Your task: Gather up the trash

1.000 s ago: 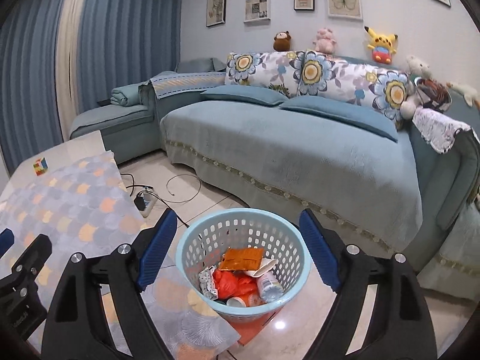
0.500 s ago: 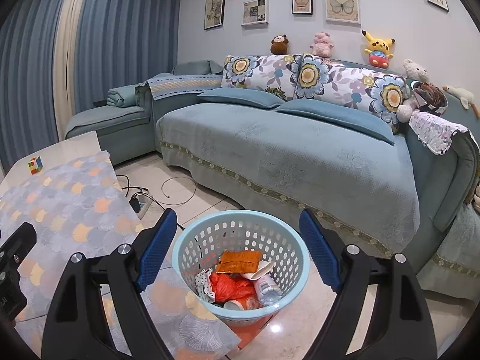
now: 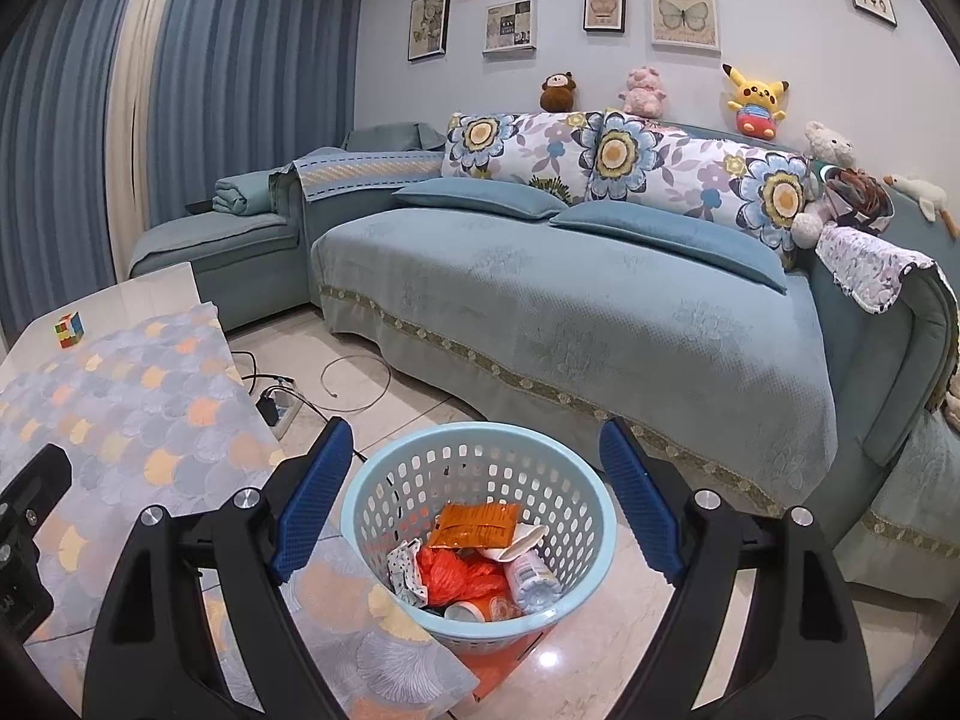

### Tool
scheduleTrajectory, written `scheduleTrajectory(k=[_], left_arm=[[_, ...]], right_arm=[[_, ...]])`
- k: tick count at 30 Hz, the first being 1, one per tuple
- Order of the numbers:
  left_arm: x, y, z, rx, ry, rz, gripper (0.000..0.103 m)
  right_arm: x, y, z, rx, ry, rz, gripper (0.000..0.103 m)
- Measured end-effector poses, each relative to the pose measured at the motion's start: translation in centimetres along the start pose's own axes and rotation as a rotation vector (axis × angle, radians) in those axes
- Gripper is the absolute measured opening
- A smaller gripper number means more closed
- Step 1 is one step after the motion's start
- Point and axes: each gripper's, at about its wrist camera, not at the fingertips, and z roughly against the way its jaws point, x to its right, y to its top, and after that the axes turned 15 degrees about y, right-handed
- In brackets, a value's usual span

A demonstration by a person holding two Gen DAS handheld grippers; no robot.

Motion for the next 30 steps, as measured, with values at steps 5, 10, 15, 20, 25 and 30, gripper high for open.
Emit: scheduleTrajectory(k=[5, 10, 15, 20, 25, 30], left_arm=[[0.35, 0.09, 0.2, 0.006, 0.003, -0.014, 0.094], [0.28, 0.1, 0.17, 0.007, 0.004, -0.011, 0.094], [0.44, -0.02, 0.14, 0.006, 0.011, -0.009, 0.094], [0.45, -0.13, -0.05, -0.006, 0.011, -0.008, 0.095], [0.37, -0.58, -0.29, -0.011, 0.019, -0.01, 0.095], [0.33, -0.66, -0.41, -0.016, 0.015, -0.01, 0.095]], right_arm=[[0.28, 0.02, -0.3, -0.009, 0.008, -0.013, 0.08], [0.39, -0.02, -0.33, -0.006, 0.008, -0.013, 0.08], [0.15, -0.07, -0.3, -0.003, 0.008, -0.005, 0.08], [0.22, -0.07, -0.49, -0.009, 0.012, -0.013, 0.08], [0.31, -0.09, -0.73, -0.016, 0.015, -0.022, 0.08], [0.22, -0.12, -0.72, -0.017, 0.014, -0.022, 0.08]])
